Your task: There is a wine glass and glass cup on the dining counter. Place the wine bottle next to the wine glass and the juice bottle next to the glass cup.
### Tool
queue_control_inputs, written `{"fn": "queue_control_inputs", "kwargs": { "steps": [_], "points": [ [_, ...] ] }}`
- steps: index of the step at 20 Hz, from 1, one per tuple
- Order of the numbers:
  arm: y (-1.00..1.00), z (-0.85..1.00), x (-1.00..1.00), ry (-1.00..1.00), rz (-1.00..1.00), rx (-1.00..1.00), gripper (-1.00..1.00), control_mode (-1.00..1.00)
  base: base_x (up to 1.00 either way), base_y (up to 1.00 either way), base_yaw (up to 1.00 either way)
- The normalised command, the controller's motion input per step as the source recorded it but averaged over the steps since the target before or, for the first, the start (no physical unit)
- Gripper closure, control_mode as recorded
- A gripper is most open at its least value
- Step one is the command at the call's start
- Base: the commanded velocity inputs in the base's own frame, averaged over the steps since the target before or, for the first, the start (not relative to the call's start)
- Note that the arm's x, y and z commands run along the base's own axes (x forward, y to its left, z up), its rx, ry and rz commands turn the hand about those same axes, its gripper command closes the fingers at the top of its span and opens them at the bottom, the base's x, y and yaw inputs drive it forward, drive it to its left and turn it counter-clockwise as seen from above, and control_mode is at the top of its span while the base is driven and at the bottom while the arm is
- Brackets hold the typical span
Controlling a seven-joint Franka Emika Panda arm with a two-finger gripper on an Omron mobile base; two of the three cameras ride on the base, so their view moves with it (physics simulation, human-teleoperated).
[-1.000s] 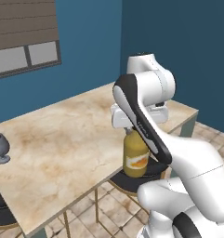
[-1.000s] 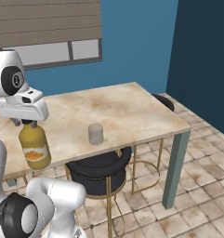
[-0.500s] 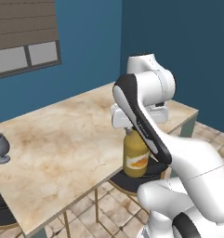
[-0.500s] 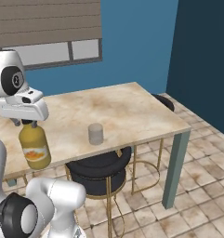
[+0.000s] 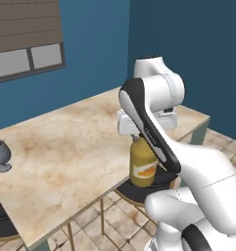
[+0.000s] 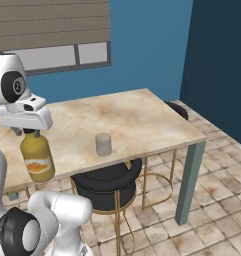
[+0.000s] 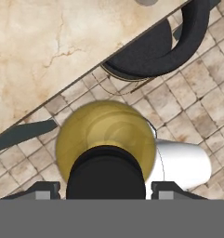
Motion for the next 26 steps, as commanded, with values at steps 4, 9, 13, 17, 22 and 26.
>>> {"fn": "queue_control_inputs", "kwargs": {
  "steps": [4, 9, 13, 17, 22, 26],
  "points": [
    [-0.12, 0.18, 0.28, 0.0, 0.0, 0.06, 1.0, -1.0, 0.0, 0.0, 0.0],
    [-0.03, 0.19, 0.4, 0.0, 0.0, 0.05, 1.0, -1.0, 0.0, 0.0, 0.0],
    [0.0, 0.16, 0.48, 0.03, 0.0, 0.0, 1.0, -1.0, 0.0, 0.0, 0.0],
    [0.0, 0.07, 0.43, 0.0, 0.0, 0.0, 1.0, -1.0, 0.0, 0.0, 0.0],
    [0.0, -0.07, 0.41, 0.0, 0.0, -0.02, 1.0, -1.0, 0.0, 0.0, 0.0],
    [-0.12, -0.2, 0.32, -0.01, 0.0, 0.0, 1.0, -1.0, 0.0, 0.0, 0.0]
  ]
}}
